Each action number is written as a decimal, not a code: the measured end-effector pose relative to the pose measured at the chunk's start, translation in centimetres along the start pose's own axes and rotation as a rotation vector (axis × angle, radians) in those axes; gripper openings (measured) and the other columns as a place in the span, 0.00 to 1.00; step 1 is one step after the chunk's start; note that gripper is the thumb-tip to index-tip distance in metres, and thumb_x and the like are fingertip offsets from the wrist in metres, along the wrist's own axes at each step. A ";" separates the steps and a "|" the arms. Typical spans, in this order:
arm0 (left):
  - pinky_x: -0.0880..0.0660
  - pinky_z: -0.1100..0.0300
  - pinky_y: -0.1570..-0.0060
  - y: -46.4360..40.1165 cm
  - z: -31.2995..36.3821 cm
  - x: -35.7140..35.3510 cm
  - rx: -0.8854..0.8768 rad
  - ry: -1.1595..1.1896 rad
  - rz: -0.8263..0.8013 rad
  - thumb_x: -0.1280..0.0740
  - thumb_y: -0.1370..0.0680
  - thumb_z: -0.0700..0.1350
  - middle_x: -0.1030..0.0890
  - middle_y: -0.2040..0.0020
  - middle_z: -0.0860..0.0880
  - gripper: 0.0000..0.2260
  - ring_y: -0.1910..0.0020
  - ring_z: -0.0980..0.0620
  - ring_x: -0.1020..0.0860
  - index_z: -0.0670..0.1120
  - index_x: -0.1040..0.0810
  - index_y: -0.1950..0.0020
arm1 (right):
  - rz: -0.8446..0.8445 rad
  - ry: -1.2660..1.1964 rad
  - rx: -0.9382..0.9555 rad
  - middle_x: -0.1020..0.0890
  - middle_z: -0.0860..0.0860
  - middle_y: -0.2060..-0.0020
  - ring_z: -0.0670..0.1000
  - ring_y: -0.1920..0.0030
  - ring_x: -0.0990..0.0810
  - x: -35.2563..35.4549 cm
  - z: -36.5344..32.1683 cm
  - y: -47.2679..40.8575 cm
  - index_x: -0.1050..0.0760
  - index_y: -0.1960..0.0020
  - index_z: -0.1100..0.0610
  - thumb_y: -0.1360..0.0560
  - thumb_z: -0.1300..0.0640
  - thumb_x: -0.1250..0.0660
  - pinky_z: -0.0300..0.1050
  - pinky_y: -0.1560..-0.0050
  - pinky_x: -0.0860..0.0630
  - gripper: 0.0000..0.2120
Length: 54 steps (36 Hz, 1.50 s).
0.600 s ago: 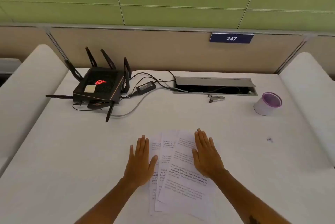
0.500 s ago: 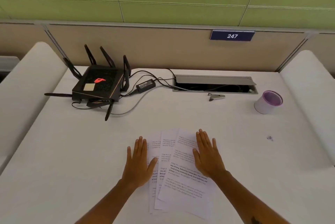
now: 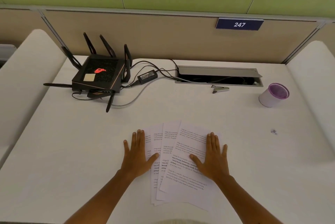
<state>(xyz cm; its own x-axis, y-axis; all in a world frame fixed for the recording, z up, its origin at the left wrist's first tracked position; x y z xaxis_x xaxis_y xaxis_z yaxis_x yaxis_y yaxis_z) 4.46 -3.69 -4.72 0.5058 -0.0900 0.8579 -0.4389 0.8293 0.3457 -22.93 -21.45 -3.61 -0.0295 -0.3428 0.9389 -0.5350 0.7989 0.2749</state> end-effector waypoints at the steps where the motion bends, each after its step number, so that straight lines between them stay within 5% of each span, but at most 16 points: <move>1: 0.67 0.35 0.21 -0.1 0.0 0.0 -0.009 0.000 0.004 0.58 0.32 0.85 0.65 0.13 0.48 0.58 0.14 0.43 0.64 0.49 0.69 0.15 | -0.001 0.002 0.003 0.60 0.54 0.15 0.54 0.15 0.61 -0.1 -0.1 -0.1 0.64 0.16 0.59 0.27 0.19 0.54 0.67 0.18 0.57 0.57; 6: 0.69 0.36 0.21 -0.2 0.1 0.0 -0.048 -0.015 -0.003 0.56 0.33 0.85 0.65 0.13 0.50 0.58 0.14 0.44 0.65 0.50 0.70 0.16 | -0.004 -0.002 0.038 0.61 0.53 0.15 0.54 0.16 0.62 -0.2 -0.8 -0.5 0.65 0.16 0.58 0.27 0.19 0.52 0.69 0.19 0.58 0.57; 11: 0.68 0.34 0.19 -0.3 0.9 0.0 -0.077 0.009 -0.010 0.40 0.26 0.77 0.63 0.12 0.50 0.56 0.13 0.43 0.63 0.50 0.70 0.15 | -0.021 0.008 0.078 0.64 0.53 0.16 0.53 0.16 0.66 -0.5 -1.8 -0.7 0.69 0.17 0.57 0.26 0.20 0.52 0.68 0.19 0.60 0.56; 26: 0.68 0.40 0.18 0.0 2.4 0.4 -0.075 0.147 -0.017 0.33 0.22 0.68 0.64 0.13 0.52 0.54 0.13 0.47 0.60 0.50 0.69 0.15 | -0.071 -0.012 0.214 0.66 0.53 0.17 0.56 0.17 0.68 -1.8 -6.1 -1.1 0.70 0.17 0.57 0.26 0.20 0.50 0.68 0.19 0.63 0.57; 32: 0.66 0.42 0.17 0.3 2.9 0.7 -0.094 0.290 -0.007 0.28 0.22 0.61 0.52 0.12 0.54 0.56 0.12 0.47 0.50 0.64 0.77 0.22 | -0.052 -0.035 0.202 0.64 0.52 0.16 0.55 0.17 0.66 -1.8 -6.0 -1.1 0.68 0.17 0.57 0.27 0.20 0.50 0.67 0.19 0.63 0.57; 34: 0.65 0.43 0.17 0.7 3.6 0.9 -0.093 0.337 -0.014 0.28 0.21 0.58 0.48 0.12 0.55 0.55 0.12 0.45 0.50 0.62 0.76 0.21 | -0.048 -0.031 0.198 0.64 0.52 0.16 0.55 0.16 0.65 -1.8 -5.9 -1.1 0.68 0.17 0.57 0.27 0.20 0.50 0.66 0.18 0.62 0.57; 39: 0.44 0.32 0.19 1.5 4.7 1.3 0.058 0.546 -0.004 0.27 0.20 0.56 0.39 0.14 0.52 0.54 0.13 0.36 0.53 0.63 0.73 0.19 | -0.038 -0.044 0.188 0.63 0.52 0.16 0.54 0.16 0.64 -1.7 -5.9 -1.0 0.68 0.17 0.56 0.27 0.20 0.49 0.65 0.18 0.62 0.57; 41: 0.27 0.35 0.26 2.1 5.0 1.7 0.108 0.610 0.061 0.25 0.21 0.55 0.30 0.19 0.49 0.55 0.20 0.38 0.31 0.65 0.72 0.18 | -0.037 -0.051 0.183 0.63 0.51 0.16 0.54 0.16 0.64 -1.7 -5.9 -1.0 0.69 0.17 0.56 0.27 0.19 0.49 0.64 0.18 0.63 0.58; 43: 0.14 0.46 0.43 2.6 4.9 1.6 0.159 0.662 0.135 0.24 0.22 0.52 0.22 0.26 0.47 0.56 0.37 0.47 0.16 0.66 0.70 0.18 | -0.034 -0.056 0.180 0.63 0.51 0.16 0.54 0.16 0.64 -1.8 -5.9 -0.9 0.69 0.17 0.56 0.27 0.19 0.49 0.64 0.18 0.63 0.58; 45: 0.14 0.51 0.46 3.2 5.3 1.4 0.201 0.712 0.161 0.23 0.22 0.48 0.22 0.26 0.46 0.56 0.42 0.50 0.15 0.64 0.69 0.18 | -0.043 -0.057 0.173 0.65 0.51 0.16 0.54 0.16 0.65 -1.9 -5.9 -0.9 0.69 0.17 0.56 0.28 0.19 0.50 0.63 0.19 0.66 0.58; 50: 0.15 0.52 0.44 5.1 6.8 0.6 0.250 0.844 0.117 0.24 0.21 0.39 0.30 0.19 0.49 0.52 0.34 0.51 0.20 0.60 0.61 0.14 | -0.090 -0.137 0.223 0.66 0.49 0.17 0.52 0.17 0.67 -2.0 -6.1 -0.6 0.70 0.17 0.55 0.26 0.22 0.46 0.62 0.19 0.68 0.56; 54: 0.13 0.50 0.45 5.8 6.5 0.3 0.275 0.960 0.179 0.26 0.21 0.36 0.25 0.22 0.50 0.42 0.32 0.48 0.19 0.58 0.43 0.14 | 0.030 -0.625 0.124 0.53 0.43 0.15 0.45 0.16 0.55 0.1 -4.8 0.7 0.58 0.15 0.48 0.22 0.42 0.29 0.55 0.16 0.51 0.49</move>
<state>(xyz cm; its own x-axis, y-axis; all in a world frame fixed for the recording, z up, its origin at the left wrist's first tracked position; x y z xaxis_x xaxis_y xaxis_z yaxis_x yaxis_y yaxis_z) -2.73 -2.50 0.00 0.7459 0.6044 0.2798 -0.6611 0.6209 0.4211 -19.27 -18.52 -2.37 -0.5128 -0.5748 0.6377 -0.6192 0.7621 0.1892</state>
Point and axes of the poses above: each hand's wrist, its own y-axis away from the middle knuckle, its own x-axis out of the back of the hand, z = x × y, the point moved 6 cm from there along -y, towards the middle knuckle
